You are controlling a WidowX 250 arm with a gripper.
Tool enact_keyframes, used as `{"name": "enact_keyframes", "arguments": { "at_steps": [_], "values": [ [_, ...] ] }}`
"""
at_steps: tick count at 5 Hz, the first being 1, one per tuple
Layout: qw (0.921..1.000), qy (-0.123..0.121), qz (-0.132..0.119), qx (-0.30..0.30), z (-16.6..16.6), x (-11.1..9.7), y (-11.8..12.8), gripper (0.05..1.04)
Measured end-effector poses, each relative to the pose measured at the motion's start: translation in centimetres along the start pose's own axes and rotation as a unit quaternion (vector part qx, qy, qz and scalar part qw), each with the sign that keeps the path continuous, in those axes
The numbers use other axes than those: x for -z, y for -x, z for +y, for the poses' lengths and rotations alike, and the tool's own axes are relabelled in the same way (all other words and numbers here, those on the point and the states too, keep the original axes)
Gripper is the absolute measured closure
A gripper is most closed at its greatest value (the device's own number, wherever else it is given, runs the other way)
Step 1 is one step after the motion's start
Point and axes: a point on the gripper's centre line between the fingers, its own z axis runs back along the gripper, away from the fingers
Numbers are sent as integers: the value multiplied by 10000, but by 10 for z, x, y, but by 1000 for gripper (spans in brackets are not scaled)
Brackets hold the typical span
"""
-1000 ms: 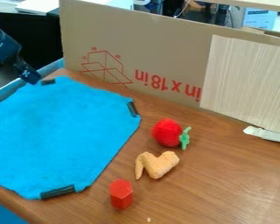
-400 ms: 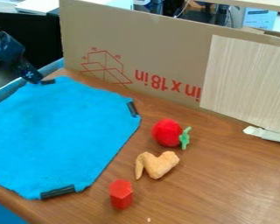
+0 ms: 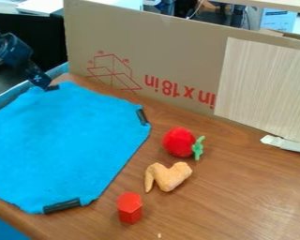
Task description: Fold the cloth from top left to bottom right
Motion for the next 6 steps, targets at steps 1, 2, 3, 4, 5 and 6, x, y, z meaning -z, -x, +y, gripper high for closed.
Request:
{"name": "enact_keyframes", "arguments": {
  "at_steps": [1, 2, 3, 4, 5, 6],
  "values": [
    [10000, -15, 26, 5, 4, 8, -1, 83],
    [10000, -40, 79, 16, 6, 13, 1, 83],
    [9999, -70, 98, 64, 5, 15, -1, 83],
    [9998, -74, 181, 66, 5, 23, 7, 83],
    [9996, -197, 155, 86, 7, 25, 6, 83],
    [9994, -290, 201, 25, 5, 32, 7, 126]
  ]
}}
